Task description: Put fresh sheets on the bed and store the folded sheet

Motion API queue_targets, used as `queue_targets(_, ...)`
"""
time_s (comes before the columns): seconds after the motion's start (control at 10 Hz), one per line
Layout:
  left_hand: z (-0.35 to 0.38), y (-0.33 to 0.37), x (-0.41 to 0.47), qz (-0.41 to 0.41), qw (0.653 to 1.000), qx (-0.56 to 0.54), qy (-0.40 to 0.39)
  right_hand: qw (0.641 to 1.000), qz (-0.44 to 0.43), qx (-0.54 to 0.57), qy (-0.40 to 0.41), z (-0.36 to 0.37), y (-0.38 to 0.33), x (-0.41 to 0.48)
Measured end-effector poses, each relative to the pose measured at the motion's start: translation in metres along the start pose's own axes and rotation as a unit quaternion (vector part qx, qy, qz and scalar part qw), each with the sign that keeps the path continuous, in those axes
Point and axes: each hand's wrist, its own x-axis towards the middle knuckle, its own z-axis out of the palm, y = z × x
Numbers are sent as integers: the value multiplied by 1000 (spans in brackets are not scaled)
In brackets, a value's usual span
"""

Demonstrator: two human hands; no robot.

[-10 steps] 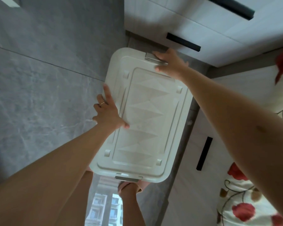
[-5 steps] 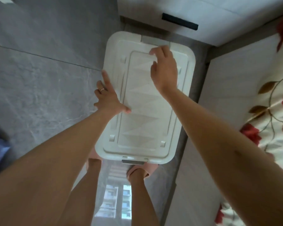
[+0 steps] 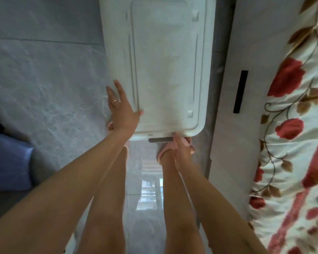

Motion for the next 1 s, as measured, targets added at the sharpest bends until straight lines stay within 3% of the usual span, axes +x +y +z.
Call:
queue_targets(0.2,3,-3,1,13,1000,17,12,960,92,250,-86,34,30,9)
queue_targets(0.3,3,-2,-3,12,1000,24,4,961,75,250,-90,41,25,4)
queue_targets(0.6,4,0,-5,0,998,65,-6,990,83,117,-18,50,12,18)
queue_targets(0.7,3,1,-7,6,997,77,-6,988,82,130,-13,52,10,20)
queue_targets(0.9,-18,11,-14,-28,987,140,-76,986,117,98,-61,23,-19,-16)
queue_targets(1.0,-44,48,-46,97,982,113,-120,993,83,69,-51,-20,-59,-35)
